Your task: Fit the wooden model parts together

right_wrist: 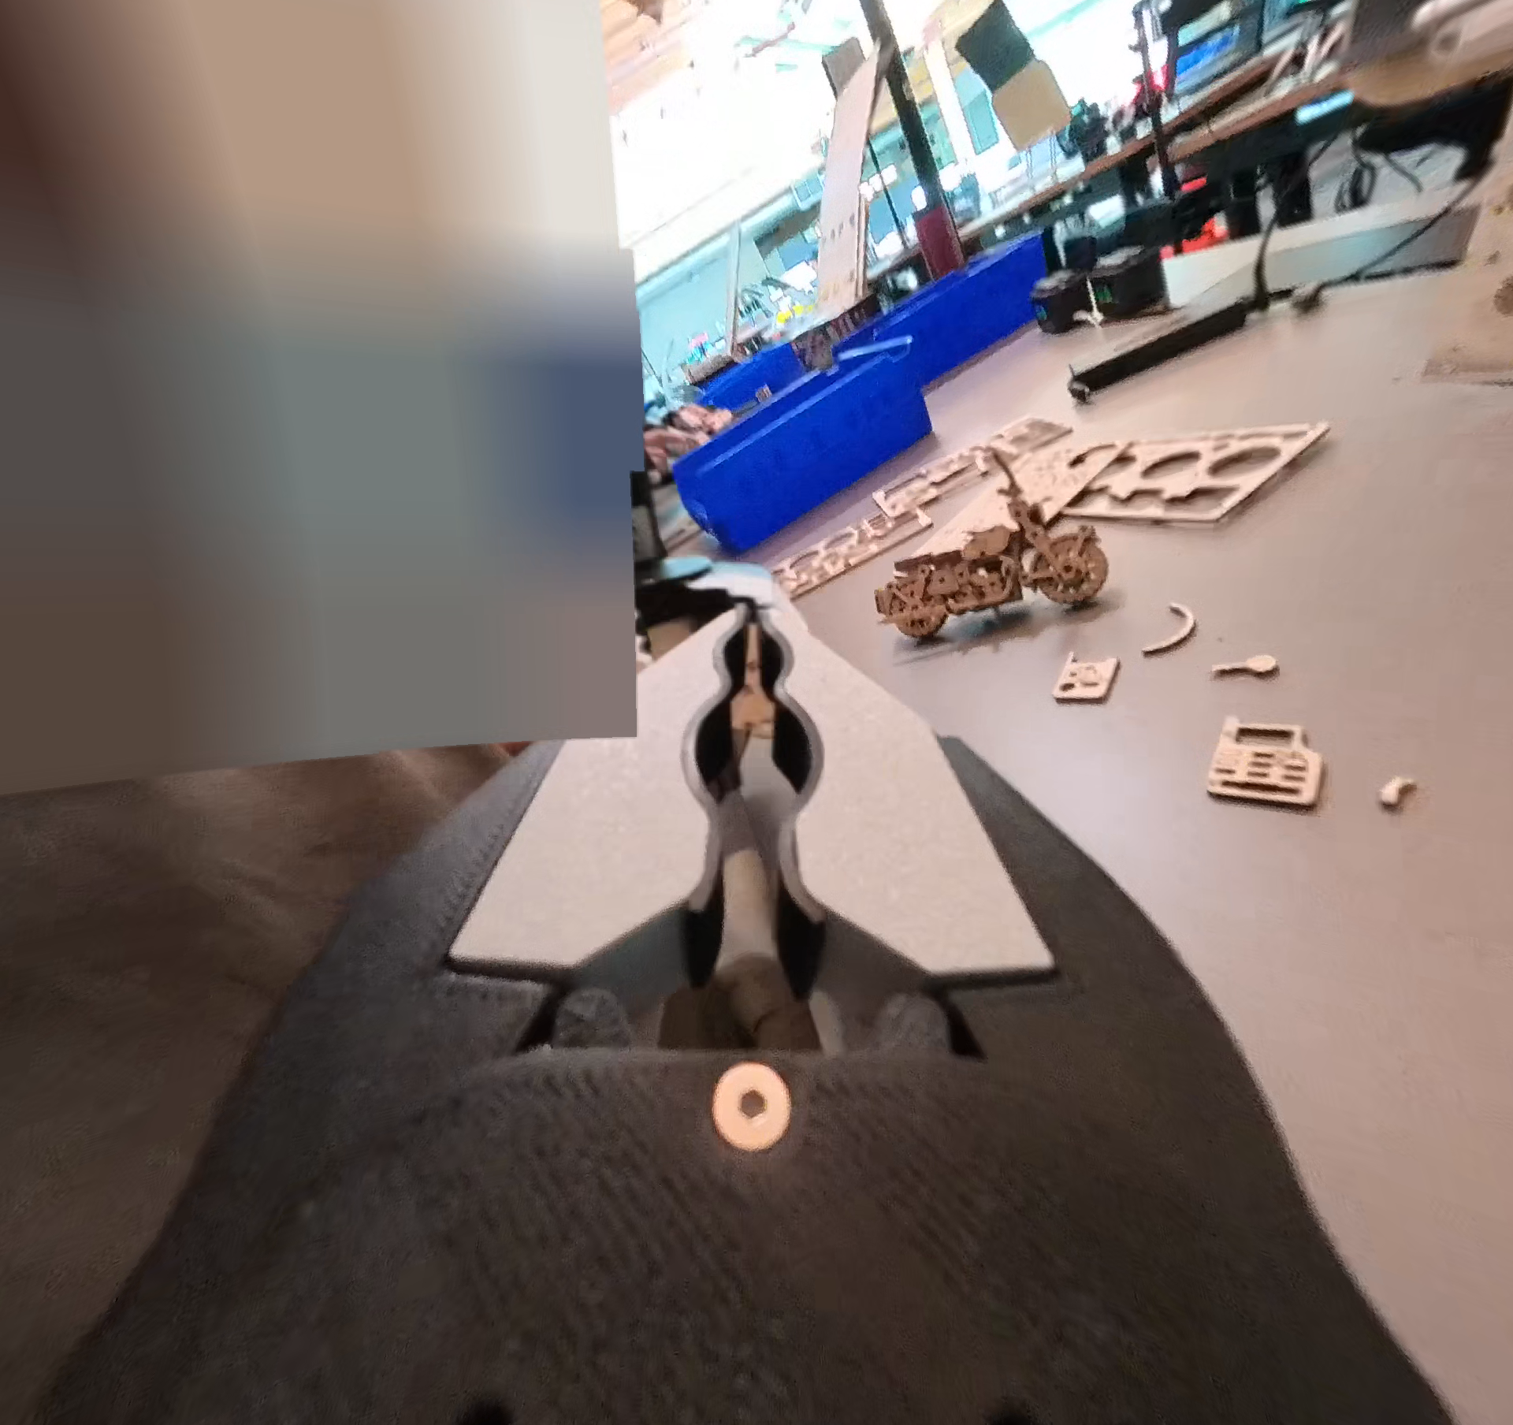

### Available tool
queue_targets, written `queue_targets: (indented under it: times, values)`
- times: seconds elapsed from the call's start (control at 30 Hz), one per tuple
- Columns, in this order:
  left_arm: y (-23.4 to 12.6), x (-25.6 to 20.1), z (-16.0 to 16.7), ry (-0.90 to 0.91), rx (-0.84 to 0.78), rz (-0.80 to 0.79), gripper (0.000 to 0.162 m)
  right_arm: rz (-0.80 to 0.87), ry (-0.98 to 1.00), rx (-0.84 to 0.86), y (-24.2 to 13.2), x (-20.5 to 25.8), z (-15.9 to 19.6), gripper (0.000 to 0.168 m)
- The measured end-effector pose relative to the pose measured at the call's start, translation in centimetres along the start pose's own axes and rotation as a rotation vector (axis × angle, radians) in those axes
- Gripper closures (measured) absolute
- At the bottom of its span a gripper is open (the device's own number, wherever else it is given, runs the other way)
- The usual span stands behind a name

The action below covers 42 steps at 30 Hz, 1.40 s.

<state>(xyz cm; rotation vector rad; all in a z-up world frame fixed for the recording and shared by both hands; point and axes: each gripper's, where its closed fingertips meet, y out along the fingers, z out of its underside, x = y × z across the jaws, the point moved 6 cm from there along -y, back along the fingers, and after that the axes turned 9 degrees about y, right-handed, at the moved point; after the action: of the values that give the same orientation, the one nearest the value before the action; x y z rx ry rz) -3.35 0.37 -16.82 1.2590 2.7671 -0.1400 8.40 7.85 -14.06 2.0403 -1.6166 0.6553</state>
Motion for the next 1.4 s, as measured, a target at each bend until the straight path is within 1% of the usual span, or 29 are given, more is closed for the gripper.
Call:
queue_targets:
  times: [0.03, 0.07, 0.1, 0.13, 0.2, 0.3, 0.37, 0.43, 0.53, 0.7, 0.8, 0.87, 0.97, 1.1, 1.17, 1.27, 1.33, 1.4]
  values:
    - [0.1, 0.4, 0.6, 0.088, 0.079, -0.080, 0.122, 0.033, -0.002, 0.036, 0.3, -0.5, 0.6, 0.162]
    - [0.2, 0.9, 1.1, 0.167, 0.152, -0.173, 0.122, 0.069, -0.004, 0.078, 0.5, -1.1, 1.1, 0.157]
    - [0.3, 1.2, 1.7, 0.220, 0.216, -0.232, 0.122, 0.102, -0.002, 0.120, 0.7, -1.7, 1.7, 0.153]
    - [0.5, 1.4, 2.4, 0.233, 0.279, -0.263, 0.121, 0.135, 0.003, 0.158, 0.9, -2.2, 2.3, 0.150]
    - [1.0, 1.7, 3.3, 0.194, 0.352, -0.288, 0.122, 0.168, 0.014, 0.209, 1.2, -2.8, 3.1, 0.149]
    - [1.2, 2.3, 4.2, 0.085, 0.397, -0.329, 0.122, 0.175, 0.032, 0.235, 1.6, -3.1, 3.8, 0.148]
    - [1.3, 2.5, 4.6, -0.004, 0.401, -0.321, 0.122, 0.191, 0.040, 0.260, 1.7, -3.5, 4.4, 0.148]
    - [1.5, 2.6, 5.0, -0.056, 0.411, -0.314, 0.121, 0.204, 0.049, 0.281, 1.9, -3.8, 4.8, 0.148]
    - [1.7, 2.5, 5.3, -0.081, 0.417, -0.302, 0.119, 0.210, 0.063, 0.293, 2.0, -4.2, 5.1, 0.147]
    - [1.4, 2.6, 5.2, -0.159, 0.405, -0.294, 0.103, 0.257, 0.039, 0.293, 2.1, -4.5, 5.1, 0.147]
    - [0.6, 2.8, 4.8, -0.196, 0.386, -0.284, 0.100, 0.304, 0.018, 0.287, 2.2, -4.5, 5.2, 0.145]
    - [0.2, 2.8, 5.2, -0.221, 0.410, -0.274, 0.098, 0.331, -0.015, 0.283, 2.1, -4.1, 5.4, 0.145]
    - [-0.1, 2.5, 6.2, -0.252, 0.437, -0.255, 0.097, 0.301, -0.054, 0.321, 2.4, -2.7, 6.9, 0.150]
    - [-0.1, 1.9, 6.1, -0.293, 0.421, -0.208, 0.099, 0.308, -0.098, 0.429, 3.0, -2.3, 9.2, 0.143]
    - [0.0, 1.6, 6.0, -0.326, 0.404, -0.183, 0.099, 0.324, -0.105, 0.431, 3.2, -2.4, 9.2, 0.139]
    - [-0.3, 1.4, 5.9, -0.350, 0.377, -0.195, 0.099, 0.351, -0.083, 0.416, 3.1, -2.7, 8.9, 0.133]
    - [-0.5, 1.2, 5.6, -0.356, 0.354, -0.187, 0.106, 0.397, -0.078, 0.404, 2.8, -3.2, 8.8, 0.127]
    - [-0.3, 0.7, 5.5, -0.374, 0.337, -0.155, 0.106, 0.453, -0.095, 0.402, 2.4, -3.8, 8.7, 0.124]
